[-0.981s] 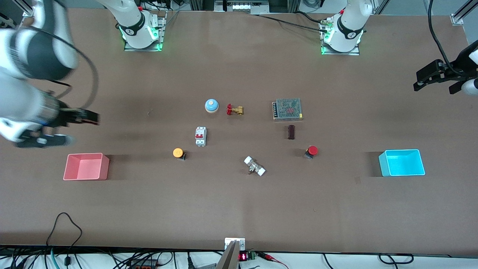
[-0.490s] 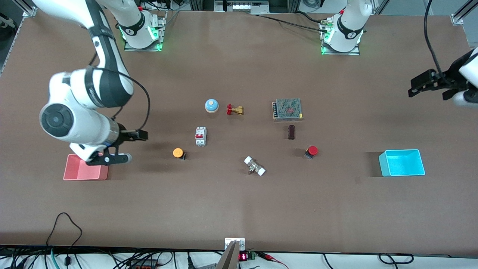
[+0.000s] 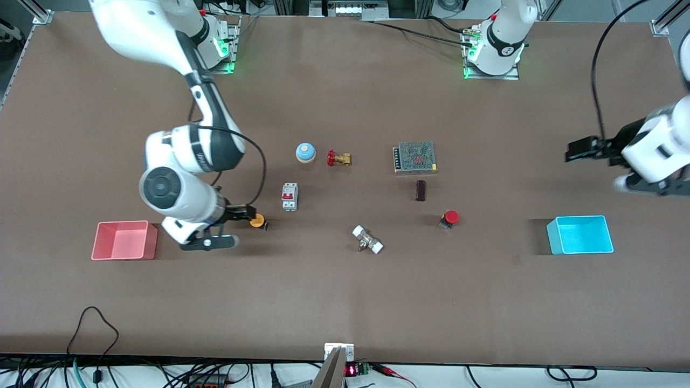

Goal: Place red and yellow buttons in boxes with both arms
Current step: 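Reach the right gripper to the yellow button while the left gripper reaches the red button, then grasp the yellow button with the right gripper while the left gripper grasps the red button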

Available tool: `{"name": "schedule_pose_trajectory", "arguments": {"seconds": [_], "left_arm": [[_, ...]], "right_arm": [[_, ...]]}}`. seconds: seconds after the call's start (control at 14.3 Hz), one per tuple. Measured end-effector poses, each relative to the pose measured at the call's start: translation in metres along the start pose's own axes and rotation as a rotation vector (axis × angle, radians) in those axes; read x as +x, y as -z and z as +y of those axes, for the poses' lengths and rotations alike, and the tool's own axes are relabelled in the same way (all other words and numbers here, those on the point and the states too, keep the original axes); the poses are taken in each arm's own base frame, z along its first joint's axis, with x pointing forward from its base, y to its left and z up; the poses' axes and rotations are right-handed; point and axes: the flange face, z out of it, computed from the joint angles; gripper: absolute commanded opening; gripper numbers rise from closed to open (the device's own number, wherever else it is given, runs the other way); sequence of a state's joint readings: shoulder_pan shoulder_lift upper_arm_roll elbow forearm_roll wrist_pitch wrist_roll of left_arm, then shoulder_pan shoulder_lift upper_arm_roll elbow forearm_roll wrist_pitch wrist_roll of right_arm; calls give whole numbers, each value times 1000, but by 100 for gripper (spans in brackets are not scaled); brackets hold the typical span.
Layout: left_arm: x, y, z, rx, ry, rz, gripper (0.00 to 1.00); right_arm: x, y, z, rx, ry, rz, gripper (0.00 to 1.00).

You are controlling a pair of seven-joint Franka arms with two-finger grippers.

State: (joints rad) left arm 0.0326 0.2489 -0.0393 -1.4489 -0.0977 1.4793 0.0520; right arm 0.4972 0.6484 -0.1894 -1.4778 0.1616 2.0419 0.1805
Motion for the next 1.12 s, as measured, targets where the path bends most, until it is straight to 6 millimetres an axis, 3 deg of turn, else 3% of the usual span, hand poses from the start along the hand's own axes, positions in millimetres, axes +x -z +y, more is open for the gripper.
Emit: {"name": "schedule_pose_trajectory", "arguments": {"seconds": [0.28,0.49,0.77,0.91,1.12], "left_arm": [[34,-42,13,-76,22,-8,100],[61,-75,46,-68,81,22,100],[94,-143,97,-56,162,37,100],[106,-178,113,-47,192,32,100],[116,-224,131,-15,246,31,100]], "right_arm": [[-2,-35,-14,-17,15,-28,100],[-3,-57,-19,-29,23,-46,100],[1,-75,-21,-31,26,-15,100],[2,-81,-22,-32,27,-7,90],[2,-84,-23,-26,14,-9,87]]}}
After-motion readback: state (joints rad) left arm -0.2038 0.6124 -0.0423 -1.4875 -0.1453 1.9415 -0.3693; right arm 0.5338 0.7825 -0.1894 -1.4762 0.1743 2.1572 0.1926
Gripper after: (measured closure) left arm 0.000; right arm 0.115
